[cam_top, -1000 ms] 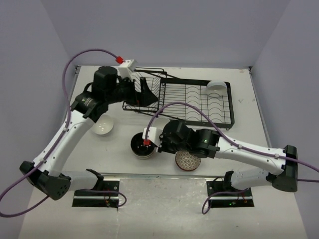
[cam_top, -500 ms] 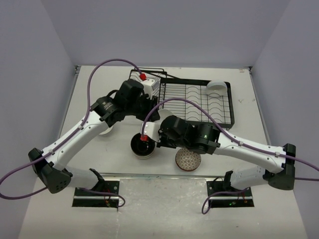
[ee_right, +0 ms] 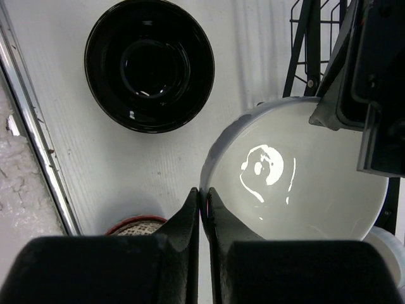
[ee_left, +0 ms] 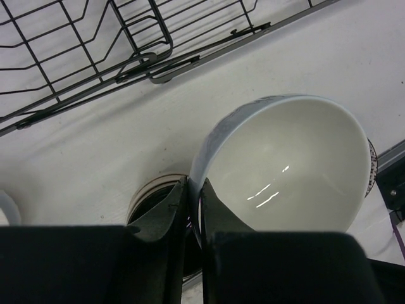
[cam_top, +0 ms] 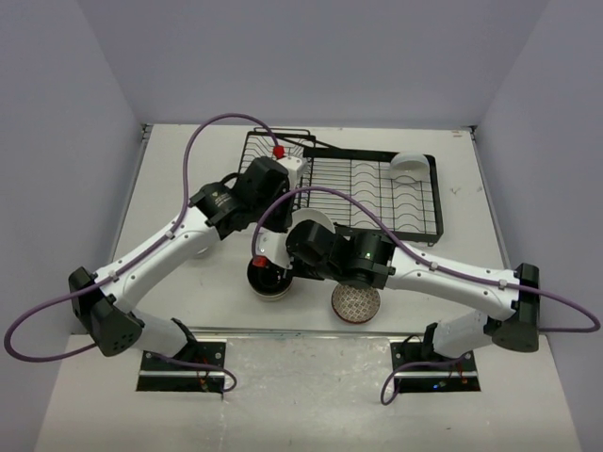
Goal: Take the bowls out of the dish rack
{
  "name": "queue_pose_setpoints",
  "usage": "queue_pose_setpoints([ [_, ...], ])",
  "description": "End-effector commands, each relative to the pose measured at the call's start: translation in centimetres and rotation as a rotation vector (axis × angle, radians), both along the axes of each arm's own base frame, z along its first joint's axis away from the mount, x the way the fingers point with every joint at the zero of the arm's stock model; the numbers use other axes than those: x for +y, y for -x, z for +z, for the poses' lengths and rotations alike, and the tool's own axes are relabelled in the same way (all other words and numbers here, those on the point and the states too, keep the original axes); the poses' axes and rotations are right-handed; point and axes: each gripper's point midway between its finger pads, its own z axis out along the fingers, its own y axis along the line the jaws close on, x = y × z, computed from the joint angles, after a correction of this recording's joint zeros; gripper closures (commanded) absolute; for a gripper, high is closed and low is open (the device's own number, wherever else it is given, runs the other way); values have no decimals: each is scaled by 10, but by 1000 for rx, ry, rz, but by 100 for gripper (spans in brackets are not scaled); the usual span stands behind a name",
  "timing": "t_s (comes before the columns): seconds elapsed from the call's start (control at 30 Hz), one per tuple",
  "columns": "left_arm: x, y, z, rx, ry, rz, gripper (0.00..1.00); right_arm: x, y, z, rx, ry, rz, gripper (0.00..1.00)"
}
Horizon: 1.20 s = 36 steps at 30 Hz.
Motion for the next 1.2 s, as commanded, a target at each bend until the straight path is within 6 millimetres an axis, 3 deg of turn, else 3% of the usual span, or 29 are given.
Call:
queue_pose_setpoints([
  [0.0, 9, -11, 27, -92, 12, 71, 100, 4, -17, 35, -95, -82, -71, 96],
  [0.07, 21, -20, 38, -151, 5, 156, 100, 3, -21, 41, -123, -116, -91, 73],
  [0.1, 26, -21, 48, -183, 25, 181, 100, 2, -23, 41, -135, -124, -97, 49],
  [0.17, 40, -27, 64, -244, 39, 263, 100, -2, -26, 43, -166, -145, -115, 33],
  [0.3, 59, -35, 82, -288, 86, 358, 100, -9, -29, 46, -198, -169, -145, 27],
  [0.4, 93, -45, 89, -295, 113, 455, 100, -21, -34, 57, -245, -210, -194, 20],
  [0.43, 121, -55, 91, -308, 118, 544, 100, -25, -35, 61, -261, -228, -210, 17],
  [0.5, 160, -54, 93, -340, 145, 666, 100, -38, -38, 77, -308, -300, -256, 6],
  [0.53, 194, -57, 95, -360, 147, 778, 100, -43, -39, 81, -327, -323, -273, 1],
  [0.6, 228, -49, 91, -383, 154, 896, 100, -56, -44, 93, -381, -374, -329, 1],
  [0.63, 253, -48, 81, -372, 136, 977, 100, -60, -46, 96, -396, -384, -351, 1],
  [0.73, 278, -51, 66, -338, 178, 1039, 100, -70, -48, 105, -412, -418, -399, 1],
  [0.93, 312, -48, 8, -247, 177, 1197, 100, -98, -49, 126, -431, -527, -511, 1],
  [1.03, 316, -41, -29, -178, 135, 1222, 100, -108, -45, 135, -426, -585, -525, 1],
  [1.17, 312, -49, -59, -115, 144, 1216, 100, -111, -41, 139, -418, -635, -519, 1],
])
